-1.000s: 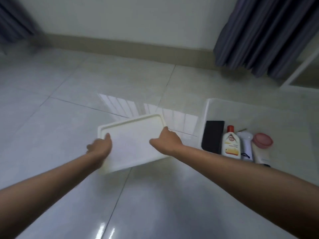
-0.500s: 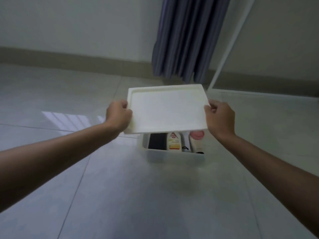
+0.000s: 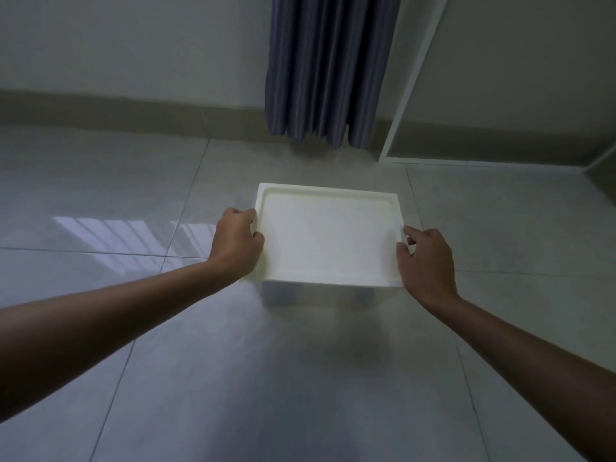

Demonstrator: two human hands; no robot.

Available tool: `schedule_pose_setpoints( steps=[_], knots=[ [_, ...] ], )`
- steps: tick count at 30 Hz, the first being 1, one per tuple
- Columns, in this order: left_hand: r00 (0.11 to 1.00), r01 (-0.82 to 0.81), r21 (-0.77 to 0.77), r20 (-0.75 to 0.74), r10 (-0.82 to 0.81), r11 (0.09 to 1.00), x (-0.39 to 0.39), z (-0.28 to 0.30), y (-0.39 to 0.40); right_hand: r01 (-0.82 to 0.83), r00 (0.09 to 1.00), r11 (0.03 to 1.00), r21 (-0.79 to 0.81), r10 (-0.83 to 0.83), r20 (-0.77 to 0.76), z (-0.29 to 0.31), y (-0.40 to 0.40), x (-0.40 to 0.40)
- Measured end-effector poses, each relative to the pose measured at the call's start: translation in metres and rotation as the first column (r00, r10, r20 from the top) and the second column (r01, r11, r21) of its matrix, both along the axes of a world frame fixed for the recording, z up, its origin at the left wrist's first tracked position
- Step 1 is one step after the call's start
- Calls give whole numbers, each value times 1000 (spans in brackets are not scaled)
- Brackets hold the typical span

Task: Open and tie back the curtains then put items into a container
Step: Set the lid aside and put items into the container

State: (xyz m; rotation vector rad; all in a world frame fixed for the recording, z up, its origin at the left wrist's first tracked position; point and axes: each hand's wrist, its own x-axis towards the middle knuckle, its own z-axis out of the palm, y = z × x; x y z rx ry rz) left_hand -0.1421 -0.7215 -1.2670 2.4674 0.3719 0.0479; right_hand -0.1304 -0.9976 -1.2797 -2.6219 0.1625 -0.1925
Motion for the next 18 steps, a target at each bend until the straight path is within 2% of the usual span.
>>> schedule_pose_setpoints(
  steps=[6,8,10,12,14,16,18],
  knots=[
    [999,34,66,-29,-32,997,-5,0,2,-62,998,976,-208,64,-1,-2,1,-1],
    [998,19,22,-56,-18,1000,-5,-1,0,-176,980,943,-282,194,39,-5,1,-7],
    [999,27,-25,-42,-28,999,-13,-3,2,-349,920,876,-334,387,53,-8,-1,-18],
    [980,184,32,71,-186,982,-29,-6,8,-513,833,752,-413,553,-29,-12,-1,-27],
    [883,439,174,97,-459,881,-44,-11,16,-589,779,649,-481,615,-125,-21,-1,-31],
    [814,566,225,2,-581,793,-50,-23,23,-587,777,621,-520,613,-145,-28,-4,-28],
    [809,574,242,-23,-587,782,-46,-34,26,-567,792,633,-527,594,-140,-34,-9,-21]
  ],
)
